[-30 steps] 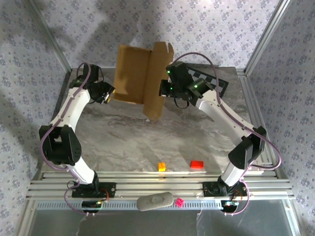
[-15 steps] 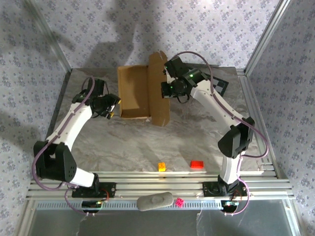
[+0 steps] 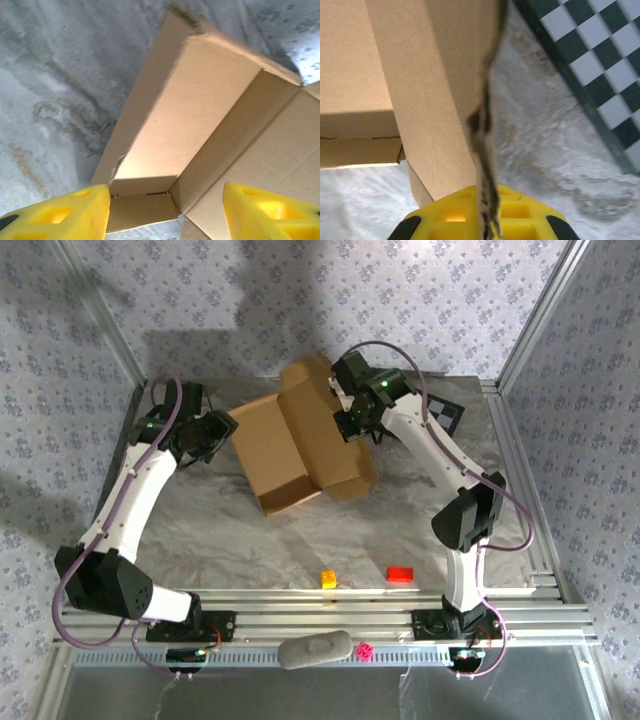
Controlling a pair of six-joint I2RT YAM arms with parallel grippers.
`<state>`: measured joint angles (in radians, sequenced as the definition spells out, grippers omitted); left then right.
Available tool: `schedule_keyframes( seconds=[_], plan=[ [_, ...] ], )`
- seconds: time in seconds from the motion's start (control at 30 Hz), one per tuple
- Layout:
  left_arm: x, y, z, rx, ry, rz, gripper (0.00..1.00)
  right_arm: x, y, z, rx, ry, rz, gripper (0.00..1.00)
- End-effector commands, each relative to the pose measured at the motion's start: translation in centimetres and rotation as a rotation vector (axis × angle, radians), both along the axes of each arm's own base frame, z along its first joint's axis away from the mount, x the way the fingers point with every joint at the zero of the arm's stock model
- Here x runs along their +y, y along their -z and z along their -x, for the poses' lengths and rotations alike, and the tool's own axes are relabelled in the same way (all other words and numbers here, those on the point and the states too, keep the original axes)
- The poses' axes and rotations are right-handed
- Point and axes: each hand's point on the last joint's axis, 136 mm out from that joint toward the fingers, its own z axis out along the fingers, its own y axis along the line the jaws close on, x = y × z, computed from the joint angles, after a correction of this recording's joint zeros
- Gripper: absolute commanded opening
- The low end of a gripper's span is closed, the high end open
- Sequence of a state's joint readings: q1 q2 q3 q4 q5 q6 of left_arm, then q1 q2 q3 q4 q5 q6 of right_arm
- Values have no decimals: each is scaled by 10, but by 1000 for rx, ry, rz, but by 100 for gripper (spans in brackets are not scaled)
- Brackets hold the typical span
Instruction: Fold the paper box
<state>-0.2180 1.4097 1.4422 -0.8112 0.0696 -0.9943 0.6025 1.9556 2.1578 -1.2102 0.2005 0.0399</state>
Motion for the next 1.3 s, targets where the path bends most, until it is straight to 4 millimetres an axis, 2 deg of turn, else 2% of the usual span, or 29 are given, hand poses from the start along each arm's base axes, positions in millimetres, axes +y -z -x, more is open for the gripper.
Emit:
schedule_keyframes(
  seconds=[0.0,0.13,0.2,0.3,0.4,0.57,0.73,0.93,1.27],
  plan=[
    [-8,-15,-10,-32,32,-6,60,-16,-19,-9,-136,-18,236,0],
    [-16,-39,-27,-119,44,21,62,-10,-32,-10,-244,-48,379,0],
    [-29,-60,-40,-224,135,-13,56,-9,-35,-14,-286,-56,442,0],
    [-47,-86,-52,-378,324,-192,49,-5,-39,-18,-317,-81,469,0],
    [-63,-96,-58,-518,513,-371,48,-1,-43,-20,-333,-109,465,0],
    [-71,-94,-61,-713,719,-611,58,-2,-38,-13,-336,-204,496,0],
    [-87,-100,-48,-953,923,-771,69,1,-40,-9,-372,-283,514,0],
    [-98,-75,-49,-922,1111,-764,69,7,-46,-17,-387,-303,480,0],
    [-93,-61,-68,-894,1108,-810,72,9,-42,-14,-379,-325,480,0]
  ],
)
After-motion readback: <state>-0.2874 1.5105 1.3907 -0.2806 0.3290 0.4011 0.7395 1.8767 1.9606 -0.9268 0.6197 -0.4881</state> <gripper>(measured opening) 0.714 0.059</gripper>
